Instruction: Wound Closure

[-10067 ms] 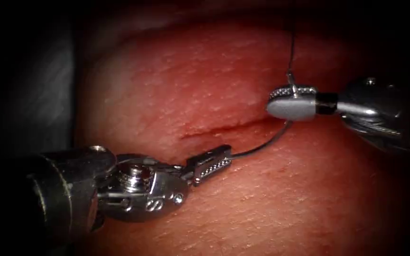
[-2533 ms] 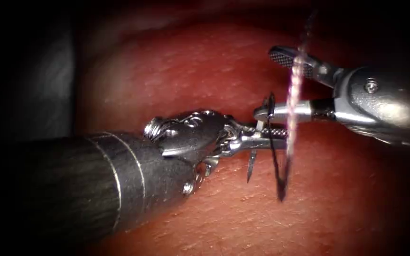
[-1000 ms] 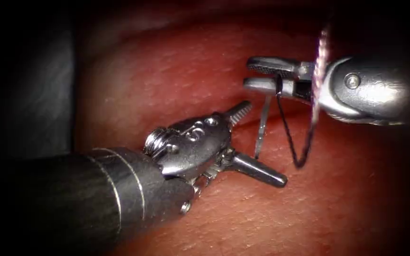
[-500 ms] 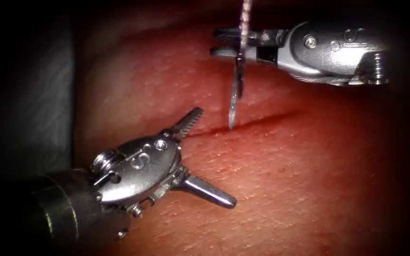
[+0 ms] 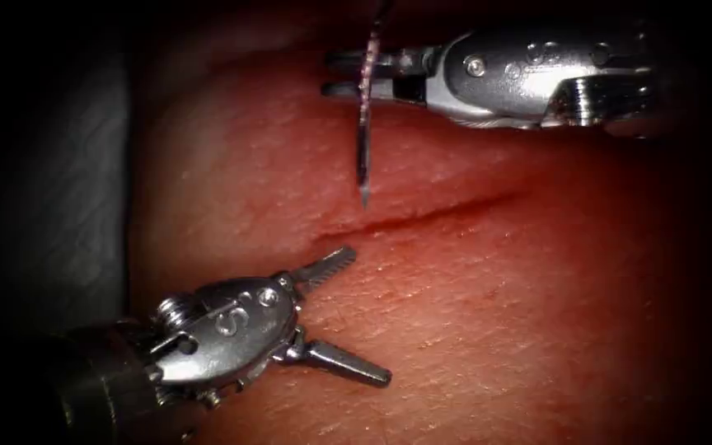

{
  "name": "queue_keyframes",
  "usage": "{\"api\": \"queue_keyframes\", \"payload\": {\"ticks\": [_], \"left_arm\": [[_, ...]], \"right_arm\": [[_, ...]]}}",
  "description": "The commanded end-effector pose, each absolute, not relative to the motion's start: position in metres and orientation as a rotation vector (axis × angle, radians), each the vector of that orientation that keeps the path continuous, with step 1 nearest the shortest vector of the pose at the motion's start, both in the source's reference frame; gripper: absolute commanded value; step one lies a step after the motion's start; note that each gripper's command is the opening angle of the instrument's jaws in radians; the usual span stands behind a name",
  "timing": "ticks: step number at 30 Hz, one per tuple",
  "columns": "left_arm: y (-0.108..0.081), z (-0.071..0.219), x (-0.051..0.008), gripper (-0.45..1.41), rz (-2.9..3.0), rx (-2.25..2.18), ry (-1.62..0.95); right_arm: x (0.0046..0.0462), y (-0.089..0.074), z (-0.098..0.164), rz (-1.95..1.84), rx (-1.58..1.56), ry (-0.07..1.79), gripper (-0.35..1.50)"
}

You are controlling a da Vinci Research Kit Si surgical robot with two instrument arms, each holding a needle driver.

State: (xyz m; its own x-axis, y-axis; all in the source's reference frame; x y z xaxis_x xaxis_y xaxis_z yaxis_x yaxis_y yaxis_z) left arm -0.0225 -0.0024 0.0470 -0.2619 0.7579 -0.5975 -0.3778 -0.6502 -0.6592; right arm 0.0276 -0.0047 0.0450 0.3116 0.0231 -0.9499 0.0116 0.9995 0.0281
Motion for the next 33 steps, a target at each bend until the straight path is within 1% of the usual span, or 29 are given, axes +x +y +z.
{"api": "queue_keyframes", "payload": {"ticks": [1, 5, 10, 12, 15, 33], "left_arm": [[-0.0025, 0.0478, -0.0233, 0.59, 1.970, -1.239, -0.512], [-0.0023, 0.0485, -0.0238, 0.46, 1.979, -1.258, -0.526], [-0.0022, 0.0493, -0.0240, 0.38, 1.995, -1.272, -0.514], [-0.0022, 0.0495, -0.0240, 0.21, 2.044, -1.288, -0.446], [-0.0020, 0.0496, -0.0240, 0.09, 2.047, -1.267, -0.398], [-0.0016, 0.0516, -0.0242, 0.12, 2.044, -1.256, -0.374]], "right_arm": [[0.0286, -0.0051, 0.0460, -0.006, 0.025, 1.261, -0.35], [0.0291, -0.0047, 0.0467, -0.055, 0.011, 1.281, -0.35], [0.0295, -0.0041, 0.0475, -0.107, 0.000, 1.306, -0.35], [0.0298, -0.0043, 0.0478, -0.135, -0.012, 1.314, -0.35], [0.0300, -0.0048, 0.0482, -0.182, -0.030, 1.327, -0.35], [0.0296, -0.0076, 0.0505, -0.272, -0.080, 1.341, -0.35]]}}
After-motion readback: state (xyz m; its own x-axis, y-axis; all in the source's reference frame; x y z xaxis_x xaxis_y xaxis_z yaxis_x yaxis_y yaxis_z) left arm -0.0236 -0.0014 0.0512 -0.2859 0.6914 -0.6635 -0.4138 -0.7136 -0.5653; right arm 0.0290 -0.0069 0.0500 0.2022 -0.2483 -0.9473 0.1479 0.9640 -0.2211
